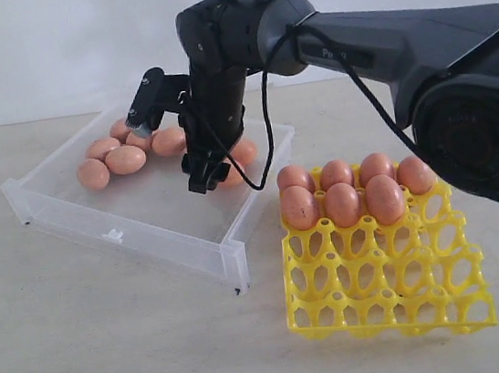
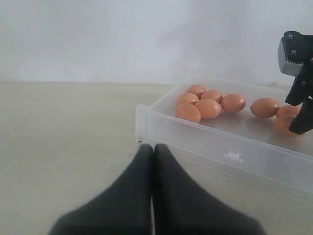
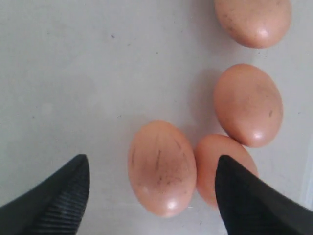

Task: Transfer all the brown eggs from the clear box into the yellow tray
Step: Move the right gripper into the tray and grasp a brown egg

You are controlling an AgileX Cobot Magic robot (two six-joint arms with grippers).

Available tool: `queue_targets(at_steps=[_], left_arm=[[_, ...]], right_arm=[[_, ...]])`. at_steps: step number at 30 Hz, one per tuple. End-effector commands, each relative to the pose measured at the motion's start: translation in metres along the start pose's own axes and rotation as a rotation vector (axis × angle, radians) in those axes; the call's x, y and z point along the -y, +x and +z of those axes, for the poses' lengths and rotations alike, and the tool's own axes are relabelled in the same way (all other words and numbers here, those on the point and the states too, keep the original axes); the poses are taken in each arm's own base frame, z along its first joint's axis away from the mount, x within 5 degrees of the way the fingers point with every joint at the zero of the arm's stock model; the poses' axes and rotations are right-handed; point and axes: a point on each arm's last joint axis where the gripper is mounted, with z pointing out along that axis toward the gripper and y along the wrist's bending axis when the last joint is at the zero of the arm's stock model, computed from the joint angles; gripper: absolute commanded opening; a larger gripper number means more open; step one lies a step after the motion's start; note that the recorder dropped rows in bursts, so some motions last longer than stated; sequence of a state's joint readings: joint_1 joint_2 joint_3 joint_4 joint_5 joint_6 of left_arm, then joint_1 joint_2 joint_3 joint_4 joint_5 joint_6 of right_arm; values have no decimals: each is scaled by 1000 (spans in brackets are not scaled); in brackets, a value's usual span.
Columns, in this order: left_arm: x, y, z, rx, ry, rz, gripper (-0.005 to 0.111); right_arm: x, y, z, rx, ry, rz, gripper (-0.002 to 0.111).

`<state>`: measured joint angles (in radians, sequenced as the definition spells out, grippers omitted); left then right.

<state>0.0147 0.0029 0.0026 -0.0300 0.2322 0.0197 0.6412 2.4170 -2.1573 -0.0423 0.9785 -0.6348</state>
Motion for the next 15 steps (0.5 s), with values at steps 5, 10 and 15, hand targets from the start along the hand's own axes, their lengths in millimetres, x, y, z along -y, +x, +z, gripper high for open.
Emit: queue_targets(at_steps=[5, 10, 15], left_arm=[[0, -1, 0, 5, 6, -4, -4], [0, -1, 0, 5, 6, -4, -4], [0, -1, 0, 5, 6, -4, -4]], right_arm=[[2, 3, 24, 8, 33, -14, 63], [-1, 6, 35, -9, 20, 8, 63], [-1, 7, 37, -16, 21, 35, 51]])
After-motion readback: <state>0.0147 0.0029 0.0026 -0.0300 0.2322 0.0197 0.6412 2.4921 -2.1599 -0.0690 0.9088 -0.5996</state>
